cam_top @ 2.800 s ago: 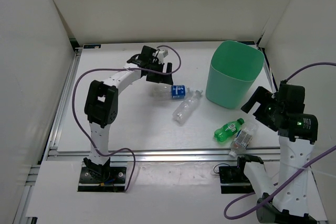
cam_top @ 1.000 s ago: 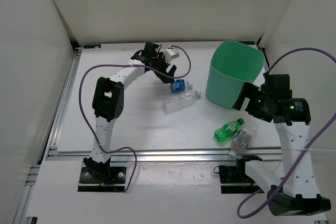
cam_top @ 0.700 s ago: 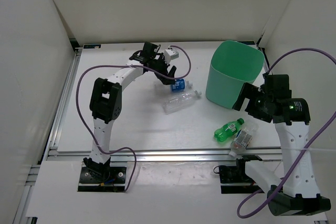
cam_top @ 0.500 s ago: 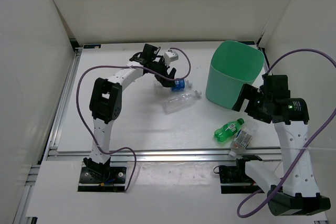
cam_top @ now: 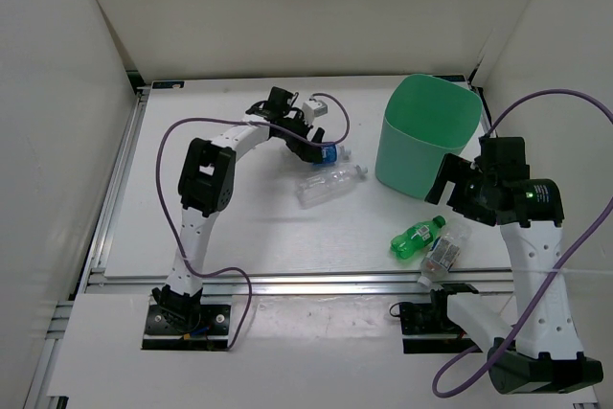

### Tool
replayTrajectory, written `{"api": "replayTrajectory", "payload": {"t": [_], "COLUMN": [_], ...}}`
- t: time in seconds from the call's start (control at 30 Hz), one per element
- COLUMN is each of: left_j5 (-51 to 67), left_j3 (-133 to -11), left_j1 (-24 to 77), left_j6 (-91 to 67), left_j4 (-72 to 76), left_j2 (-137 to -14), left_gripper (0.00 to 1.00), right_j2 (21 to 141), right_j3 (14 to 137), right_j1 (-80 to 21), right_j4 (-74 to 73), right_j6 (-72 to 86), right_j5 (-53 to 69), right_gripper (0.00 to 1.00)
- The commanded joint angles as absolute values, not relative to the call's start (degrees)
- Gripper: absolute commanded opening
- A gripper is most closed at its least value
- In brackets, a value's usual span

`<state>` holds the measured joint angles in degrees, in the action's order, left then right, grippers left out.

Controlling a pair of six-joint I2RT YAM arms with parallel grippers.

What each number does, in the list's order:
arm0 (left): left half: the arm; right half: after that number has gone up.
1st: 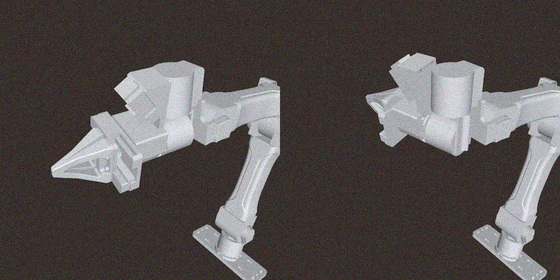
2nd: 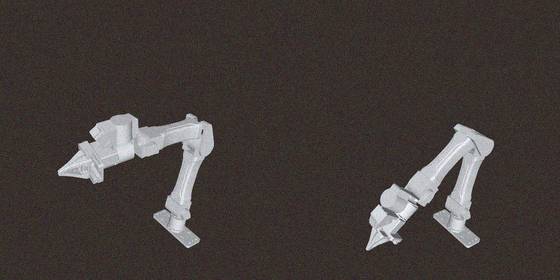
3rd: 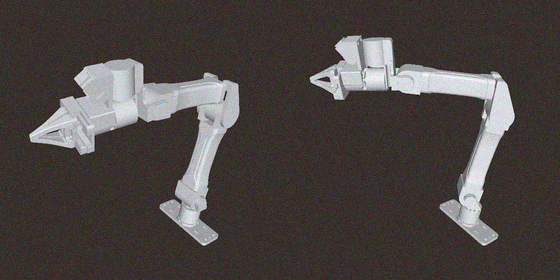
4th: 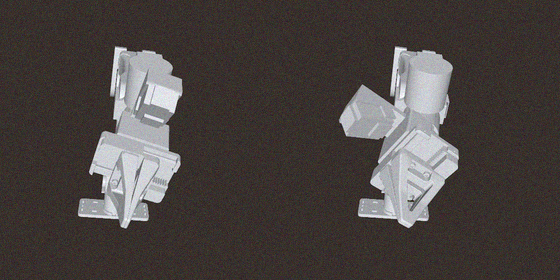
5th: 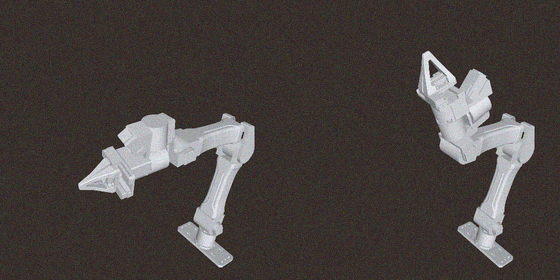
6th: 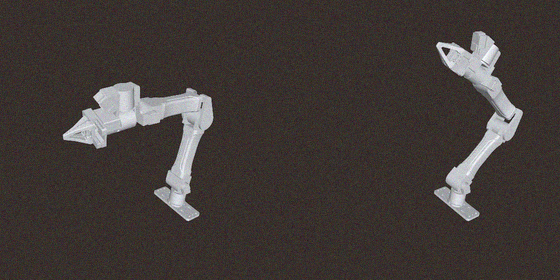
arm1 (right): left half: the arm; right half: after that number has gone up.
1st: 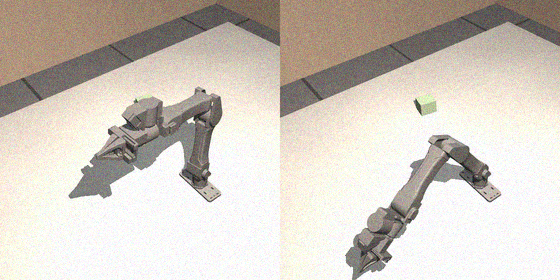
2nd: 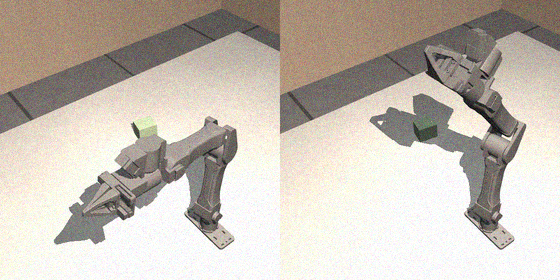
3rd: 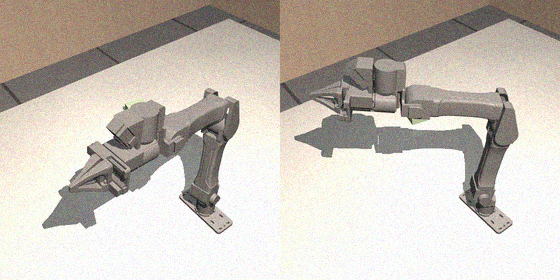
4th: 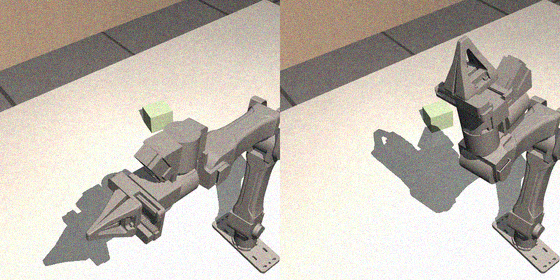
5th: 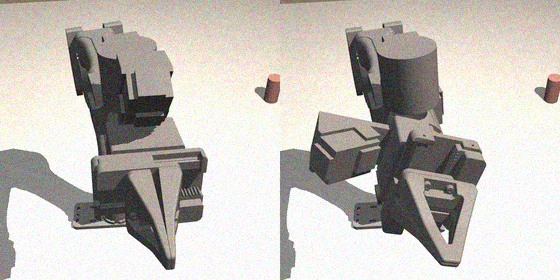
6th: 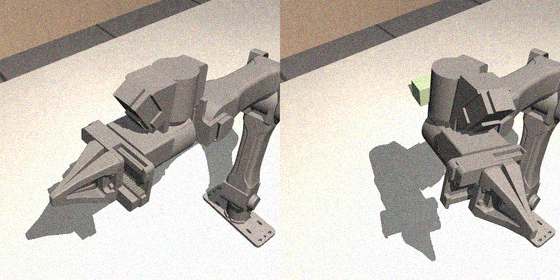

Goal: Put the plastic bottles in the bin

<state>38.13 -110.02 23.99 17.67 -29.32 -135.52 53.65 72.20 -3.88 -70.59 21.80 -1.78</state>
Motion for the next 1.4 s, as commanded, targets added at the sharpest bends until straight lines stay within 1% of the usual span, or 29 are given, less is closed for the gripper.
{"api": "replayTrajectory", "payload": {"t": [0.0, 0.03, 0.1, 0.17, 0.27, 0.3, 0.33, 0.4, 0.43, 0.53, 0.57, 0.63, 0.7, 0.77, 0.8, 0.83, 0.9, 0.97, 1.03, 1.17, 1.3, 1.37], "left_j5": [38.8, 38.8, 38.8, 38.8, 38.8, 38.2, 37.2, 35.9, 33.9, 28.2, 26.4, 21.8, 14.4, 6.4, 6.3, 6.3, 9.7, 11.9, 12.4, 18.9, 22.5, 24.8], "left_j3": [-111.5, -110.6, -110.0, -109.2, -108.7, -108.7, -108.7, -110.4, -111.1, -115.3, -117.7, -120.0, -124.3, -128.9, -134.7, -137.6, -144.7, -147.2, -147.7, -143.2, -145.5, -144.2], "left_j1": [23.9, 23.9, 23.9, 23.9, 23.9, 23.9, 23.9, 23.9, 23.4, 23.4, 23.4, 22.9, 22.9, 22.3, 22.3, 22.3, 22.3, 23.3, 24.4, 28.7, 33.3, 34.0], "left_j6": [16.3, 15.8, 15.8, 15.3, 14.1, 14.1, 13.3, 12.7, 11.8, 8.4, 7.7, 5.6, 4.6, -0.5, -2.4, -6.7, -10.6, -16.5, -19.5, -25.8, -30.1, -32.1], "left_j4": [-28.7, -28.7, -28.7, -28.7, -28.2, -28.2, -28.2, -28.2, -28.2, -27.7, -27.7, -27.7, -27.7, -27.7, -27.7, -27.0, -25.1, -21.1, -18.2, -9.8, -6.1, 1.8], "left_j2": [-135.6, -135.6, -135.6, -135.6, -136.2, -136.2, -136.2, -136.2, -136.2, -136.8, -136.8, -136.1, -134.5, -133.9, -133.9, -133.9, -133.9, -134.4, -132.3, -129.4, -130.0, -130.0], "left_gripper": [0.96, 0.93, 0.92, 0.88, 0.80, 0.68, 0.61, 0.51, 0.40, 0.30, 0.24, 0.23, 0.17, 0.15, 0.13, 0.12, 0.12, 0.10, 0.10, 0.10, 0.10, 0.10], "right_j2": [53.9, 53.9, 54.4, 54.4, 54.9, 54.9, 55.5, 55.5, 55.5, 55.5, 55.5, 54.9, 54.9, 54.4, 54.4, 54.4, 53.8, 53.8, 53.3, 52.6, 51.5, 51.5], "right_j3": [73.3, 73.8, 73.8, 73.8, 73.8, 73.8, 73.8, 73.8, 73.8, 73.3, 73.3, 72.7, 72.2, 72.2, 71.6, 71.6, 71.1, 70.6, 70.6, 69.4, 69.3, 70.0], "right_j1": [-4.1, -4.1, -4.1, -4.1, -4.1, -4.1, -4.1, -4.1, -4.1, -4.1, -4.1, -4.1, -4.1, -4.1, -4.1, -4.1, -4.1, -4.1, -4.1, -4.1, -4.1, -4.1], "right_j4": [-71.6, -71.6, -71.6, -72.2, -72.2, -72.2, -72.2, -72.2, -72.2, -72.2, -71.6, -71.6, -71.6, -71.1, -71.1, -70.6, -70.6, -70.0, -70.0, -70.0, -70.0, -70.0], "right_j6": [20.0, 20.0, 20.0, 20.0, 20.0, 20.0, 20.0, 20.0, 20.0, 20.0, 20.0, 20.0, 20.0, 20.0, 20.0, 20.0, 20.6, 20.6, 20.6, 20.6, 21.2, 21.8], "right_j5": [-3.5, -3.5, -4.0, -4.0, -4.0, -4.0, -4.0, -4.0, -4.0, -4.0, -4.0, -4.0, -4.0, -4.0, -4.0, -4.0, -4.0, -3.4, -3.4, -4.7, -5.9, -5.9], "right_gripper": [1.00, 1.00, 1.00, 1.00, 1.00, 1.00, 1.00, 1.00, 1.00, 1.00, 1.00, 1.00, 1.00, 1.00, 1.00, 1.00, 1.00, 1.00, 1.00, 1.00, 1.00, 1.00]}}
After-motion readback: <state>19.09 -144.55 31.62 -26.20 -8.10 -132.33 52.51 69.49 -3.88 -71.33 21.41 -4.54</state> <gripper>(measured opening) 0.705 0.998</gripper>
